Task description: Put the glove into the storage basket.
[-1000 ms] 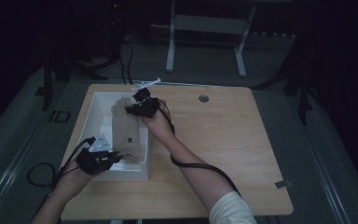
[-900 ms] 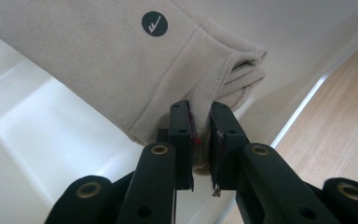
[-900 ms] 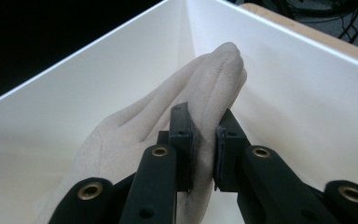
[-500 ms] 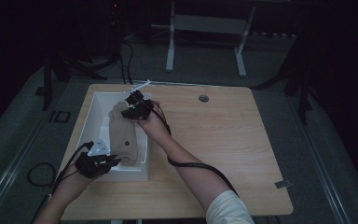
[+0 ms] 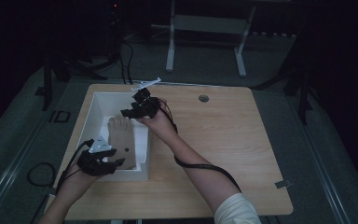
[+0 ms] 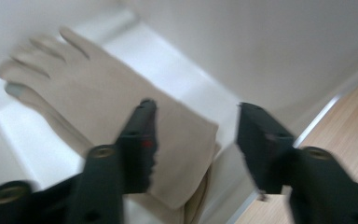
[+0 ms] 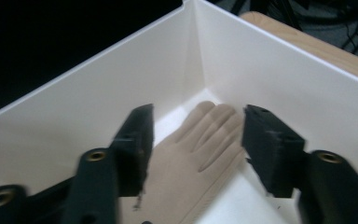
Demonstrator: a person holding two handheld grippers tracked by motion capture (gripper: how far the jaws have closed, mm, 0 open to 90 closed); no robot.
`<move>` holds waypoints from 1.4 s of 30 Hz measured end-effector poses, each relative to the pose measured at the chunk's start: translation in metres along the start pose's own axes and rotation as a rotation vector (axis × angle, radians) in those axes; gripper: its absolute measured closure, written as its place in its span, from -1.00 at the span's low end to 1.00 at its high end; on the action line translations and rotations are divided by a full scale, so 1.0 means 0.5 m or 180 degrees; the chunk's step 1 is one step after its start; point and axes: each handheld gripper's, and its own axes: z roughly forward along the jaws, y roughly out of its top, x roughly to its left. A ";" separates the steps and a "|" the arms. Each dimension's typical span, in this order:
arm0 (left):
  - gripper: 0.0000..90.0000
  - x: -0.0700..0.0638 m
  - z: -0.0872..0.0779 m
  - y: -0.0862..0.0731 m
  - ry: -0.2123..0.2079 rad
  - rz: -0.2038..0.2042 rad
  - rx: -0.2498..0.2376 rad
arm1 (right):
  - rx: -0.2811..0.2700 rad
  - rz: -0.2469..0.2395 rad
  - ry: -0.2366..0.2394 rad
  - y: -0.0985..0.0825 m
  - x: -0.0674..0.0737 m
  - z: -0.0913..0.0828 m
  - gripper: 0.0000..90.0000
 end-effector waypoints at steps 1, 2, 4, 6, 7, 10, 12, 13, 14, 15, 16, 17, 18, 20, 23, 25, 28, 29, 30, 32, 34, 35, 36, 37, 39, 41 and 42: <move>-0.11 -0.001 -0.004 0.004 -0.0007 -0.0036 -0.0048 | -0.0037 -0.0001 -0.0005 0.001 0.000 -0.011 -0.16; -0.21 -0.002 -0.011 0.011 -0.0032 -0.0089 -0.0173 | -0.0065 0.0003 0.0018 0.001 -0.001 -0.018 -0.22; -0.46 -0.003 -0.020 0.023 -0.0046 -0.0163 -0.0259 | -0.0138 -0.0004 0.0058 0.000 -0.002 -0.037 -0.36; -0.61 -0.007 -0.028 0.037 -0.0018 -0.0180 -0.0306 | -0.0187 -0.0041 0.0168 -0.003 -0.004 -0.057 -0.52; -0.63 -0.010 -0.032 0.044 -0.0008 -0.0187 -0.0354 | -0.0221 -0.0046 0.0184 -0.005 -0.005 -0.066 -0.54; -0.66 -0.019 -0.040 0.063 -0.0024 -0.0215 -0.0504 | -0.0283 -0.0088 0.0227 -0.015 -0.008 -0.094 -0.63; -0.66 -0.030 -0.044 0.074 -0.0027 -0.0202 -0.0617 | -0.0303 -0.0112 0.0243 -0.020 -0.009 -0.107 -0.63; -0.66 -0.036 -0.044 0.081 -0.0030 -0.0214 -0.0687 | -0.0306 -0.0127 0.0234 -0.024 -0.010 -0.115 -0.64; -0.66 -0.039 -0.045 0.084 -0.0056 -0.0221 -0.0716 | -0.0311 -0.0155 0.0211 -0.028 -0.012 -0.124 -0.64; -0.66 -0.044 -0.044 0.089 -0.0107 -0.0225 -0.0764 | -0.0314 -0.0165 0.0194 -0.031 -0.012 -0.129 -0.64; -0.66 -0.050 -0.043 0.094 -0.0166 -0.0226 -0.0799 | -0.0304 -0.0191 0.0168 -0.035 -0.014 -0.137 -0.64; -0.66 -0.056 -0.042 0.099 -0.0199 -0.0202 -0.0805 | -0.0302 -0.0205 0.0155 -0.040 -0.016 -0.145 -0.64; -0.66 -0.066 -0.040 0.104 -0.0203 -0.0161 -0.0819 | -0.0300 -0.0234 0.0135 -0.046 -0.017 -0.152 -0.64; -0.66 -0.073 -0.038 0.107 -0.0212 -0.0134 -0.0838 | -0.0292 -0.0282 0.0096 -0.054 -0.019 -0.162 -0.64; -0.66 -0.106 -0.028 0.124 -0.0316 -0.0023 -0.0864 | -0.0286 -0.0319 0.0021 -0.083 -0.035 -0.193 -0.64; -0.66 -0.119 -0.023 0.131 -0.0372 -0.0014 -0.0892 | -0.0297 -0.0303 -0.0008 -0.100 -0.047 -0.207 -0.65; -0.66 -0.139 -0.015 0.143 -0.0447 0.0056 -0.0889 | -0.0286 -0.0270 -0.0013 -0.116 -0.059 -0.220 -0.65; -0.66 -0.146 -0.012 0.147 -0.0489 0.0070 -0.0897 | -0.0262 -0.0258 -0.0037 -0.132 -0.069 -0.233 -0.65; -0.66 -0.152 -0.010 0.150 -0.0505 0.0085 -0.0894 | -0.0263 -0.0247 -0.0051 -0.140 -0.074 -0.240 -0.65; -0.66 -0.168 -0.004 0.157 -0.0529 0.0152 -0.0892 | -0.0259 -0.0222 -0.0055 -0.156 -0.084 -0.253 -0.65; -0.66 -0.186 0.007 0.163 -0.0589 0.0209 -0.0872 | -0.0258 -0.0210 -0.0076 -0.170 -0.091 -0.264 -0.65; -0.66 -0.194 0.012 0.165 -0.0626 0.0239 -0.0850 | -0.0259 -0.0210 -0.0083 -0.180 -0.096 -0.271 -0.65; -0.66 -0.201 0.016 0.166 -0.0647 0.0255 -0.0836 | -0.0262 -0.0200 -0.0096 -0.188 -0.099 -0.278 -0.65; -0.66 -0.209 0.023 0.167 -0.0670 0.0272 -0.0823 | -0.0259 -0.0189 -0.0108 -0.194 -0.102 -0.282 -0.65; -0.66 -0.225 0.036 0.169 -0.0742 0.0301 -0.0797 | -0.0255 -0.0167 -0.0134 -0.211 -0.108 -0.295 -0.65; -0.66 -0.241 0.049 0.172 -0.0815 0.0358 -0.0763 | -0.0246 -0.0154 -0.0165 -0.226 -0.114 -0.305 -0.65; -0.66 -0.251 0.058 0.173 -0.0844 0.0395 -0.0745 | -0.0248 -0.0151 -0.0171 -0.232 -0.117 -0.307 -0.65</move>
